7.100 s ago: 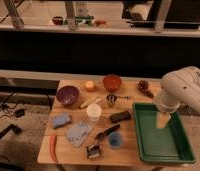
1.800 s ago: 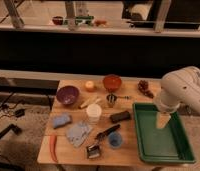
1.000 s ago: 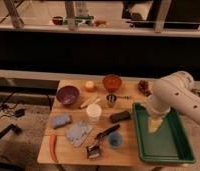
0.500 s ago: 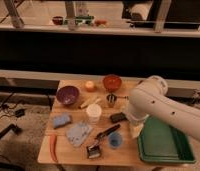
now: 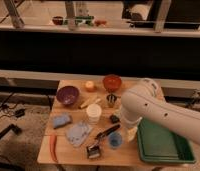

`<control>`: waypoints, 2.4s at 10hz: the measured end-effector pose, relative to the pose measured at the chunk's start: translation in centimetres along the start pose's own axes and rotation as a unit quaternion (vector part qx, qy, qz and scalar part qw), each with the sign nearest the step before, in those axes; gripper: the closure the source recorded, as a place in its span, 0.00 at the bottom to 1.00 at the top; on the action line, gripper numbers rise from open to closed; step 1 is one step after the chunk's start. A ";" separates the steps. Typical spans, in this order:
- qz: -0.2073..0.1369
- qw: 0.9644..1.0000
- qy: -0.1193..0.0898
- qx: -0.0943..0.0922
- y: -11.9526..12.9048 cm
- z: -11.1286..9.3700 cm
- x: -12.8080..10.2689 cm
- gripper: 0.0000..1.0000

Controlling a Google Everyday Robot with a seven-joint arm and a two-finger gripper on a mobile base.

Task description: Wipe red bowl with brush

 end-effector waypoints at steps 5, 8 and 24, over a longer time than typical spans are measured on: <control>-0.036 0.999 -0.028 -0.017 0.5 1.2 -2.7 0.20; -0.087 0.994 -0.051 -0.030 -0.7 2.6 -8.7 0.20; -0.029 0.996 -0.080 -0.001 -3.4 7.5 -13.8 0.20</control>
